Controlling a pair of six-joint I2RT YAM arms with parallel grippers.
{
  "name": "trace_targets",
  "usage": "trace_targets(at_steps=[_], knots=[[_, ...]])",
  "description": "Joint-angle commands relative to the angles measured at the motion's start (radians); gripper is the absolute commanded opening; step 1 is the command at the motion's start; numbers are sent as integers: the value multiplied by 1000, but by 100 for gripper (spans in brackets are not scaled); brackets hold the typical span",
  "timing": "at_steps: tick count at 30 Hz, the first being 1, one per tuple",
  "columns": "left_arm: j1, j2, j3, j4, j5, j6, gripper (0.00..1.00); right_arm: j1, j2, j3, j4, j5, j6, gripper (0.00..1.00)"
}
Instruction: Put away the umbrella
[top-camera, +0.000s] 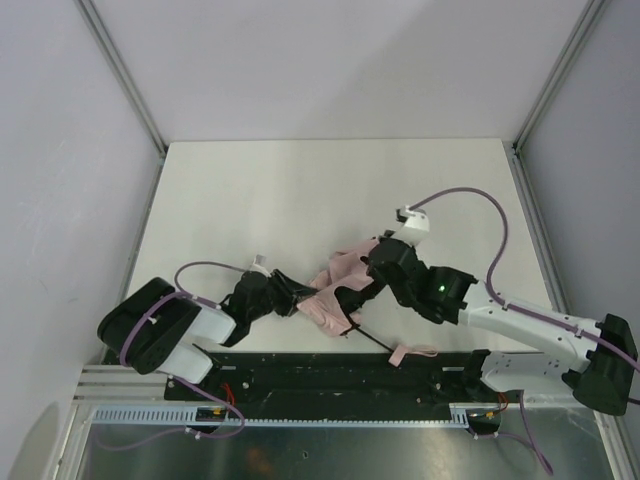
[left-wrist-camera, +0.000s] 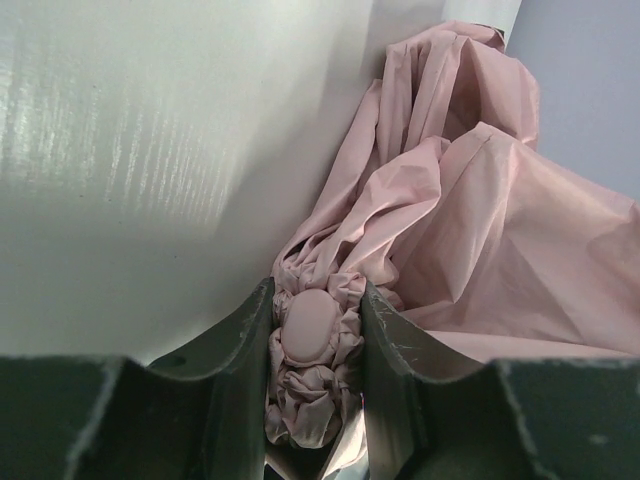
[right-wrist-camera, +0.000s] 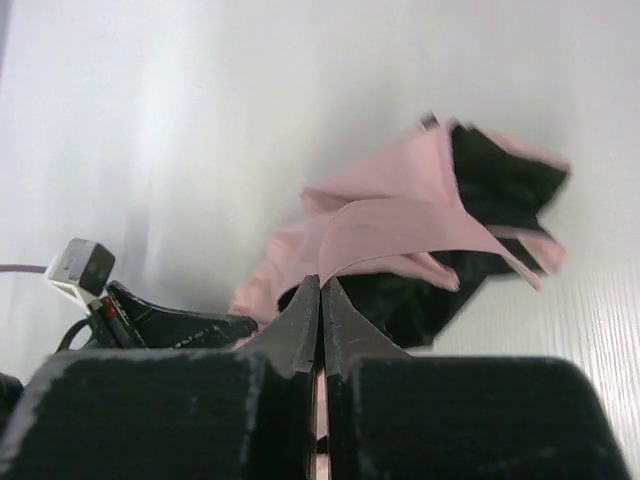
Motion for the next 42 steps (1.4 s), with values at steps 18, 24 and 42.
trace_targets(at_steps=[18,24,42], knots=[[0,5,-34,-20,-14,-18,0,-137,248,-59,1037,-578,-1046,0],[-2,9,-35,-10,-15,-36,0,-293,298,-141,1025,-702,-1049,0],[-10,64,-13,3,-5,-45,0,-617,532,-94,951,-699,-691,29]])
